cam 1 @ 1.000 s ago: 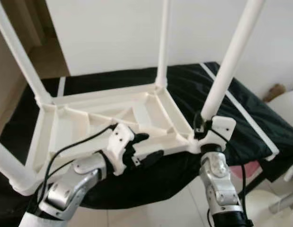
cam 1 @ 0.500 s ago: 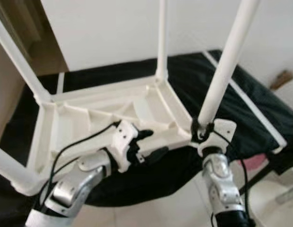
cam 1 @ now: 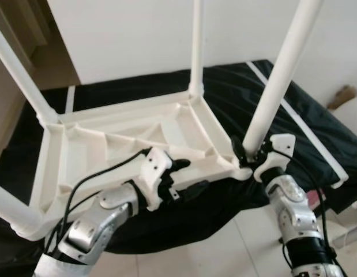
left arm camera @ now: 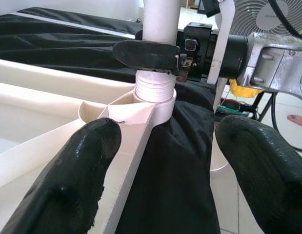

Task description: Building children table

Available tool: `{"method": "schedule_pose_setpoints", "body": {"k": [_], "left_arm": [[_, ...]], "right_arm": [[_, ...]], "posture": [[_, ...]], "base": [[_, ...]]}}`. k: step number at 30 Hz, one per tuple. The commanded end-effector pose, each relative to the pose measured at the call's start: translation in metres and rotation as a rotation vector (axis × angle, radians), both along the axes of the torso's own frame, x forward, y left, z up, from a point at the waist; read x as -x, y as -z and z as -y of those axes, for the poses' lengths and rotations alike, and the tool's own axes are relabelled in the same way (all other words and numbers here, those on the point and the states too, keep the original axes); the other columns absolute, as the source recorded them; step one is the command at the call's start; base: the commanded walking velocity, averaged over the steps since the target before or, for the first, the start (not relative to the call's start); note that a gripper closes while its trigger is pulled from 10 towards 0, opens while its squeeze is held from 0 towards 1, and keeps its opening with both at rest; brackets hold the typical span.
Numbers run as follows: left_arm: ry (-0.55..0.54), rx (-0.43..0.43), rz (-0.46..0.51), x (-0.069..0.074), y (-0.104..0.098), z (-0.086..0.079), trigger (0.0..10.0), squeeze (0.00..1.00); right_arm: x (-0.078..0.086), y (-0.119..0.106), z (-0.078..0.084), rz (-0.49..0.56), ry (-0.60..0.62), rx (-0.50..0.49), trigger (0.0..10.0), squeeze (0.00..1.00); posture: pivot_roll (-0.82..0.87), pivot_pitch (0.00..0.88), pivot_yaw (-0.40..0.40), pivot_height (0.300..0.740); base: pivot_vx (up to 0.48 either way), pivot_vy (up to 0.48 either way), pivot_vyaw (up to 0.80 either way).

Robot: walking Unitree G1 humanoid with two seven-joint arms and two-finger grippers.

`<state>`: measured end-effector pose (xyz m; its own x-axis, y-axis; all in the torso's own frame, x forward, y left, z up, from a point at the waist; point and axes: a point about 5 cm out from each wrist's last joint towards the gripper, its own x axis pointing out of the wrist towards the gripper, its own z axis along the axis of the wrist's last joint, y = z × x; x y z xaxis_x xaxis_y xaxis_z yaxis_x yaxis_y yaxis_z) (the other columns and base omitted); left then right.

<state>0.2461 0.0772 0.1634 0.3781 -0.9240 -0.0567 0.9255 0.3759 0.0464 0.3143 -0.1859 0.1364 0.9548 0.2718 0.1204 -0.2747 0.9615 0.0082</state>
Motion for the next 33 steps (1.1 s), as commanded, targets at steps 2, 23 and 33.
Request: {"method": "schedule_pose_setpoints", "body": {"k": [2, 23, 33], "left_arm": [[0.07, -0.043, 0.014, 0.003, 0.006, 0.007, 10.0, 0.0], [0.057, -0.027, 0.014, 0.004, 0.005, 0.009, 10.0, 0.0], [0.072, -0.042, 0.011, 0.003, 0.007, 0.01, 10.0, 0.0]], "right_arm": [[-0.006, -0.002, -0.004, -0.009, -0.139, 0.047, 10.0, 0.0], [-0.009, 0.017, 0.0, -0.105, -0.194, 0.063, 0.0, 0.0], [-0.007, 0.03, -0.001, -0.178, -0.012, 0.093, 10.0, 0.0]], "posture": [[0.0, 0.0, 0.031, 0.74], [0.01, 0.0, 0.03, 0.74], [-0.01, 0.0, 0.044, 0.74]], "base": [[0.0, 0.0, 0.0], [0.0, 0.0, 0.0], [0.0, 0.0, 0.0]]}}
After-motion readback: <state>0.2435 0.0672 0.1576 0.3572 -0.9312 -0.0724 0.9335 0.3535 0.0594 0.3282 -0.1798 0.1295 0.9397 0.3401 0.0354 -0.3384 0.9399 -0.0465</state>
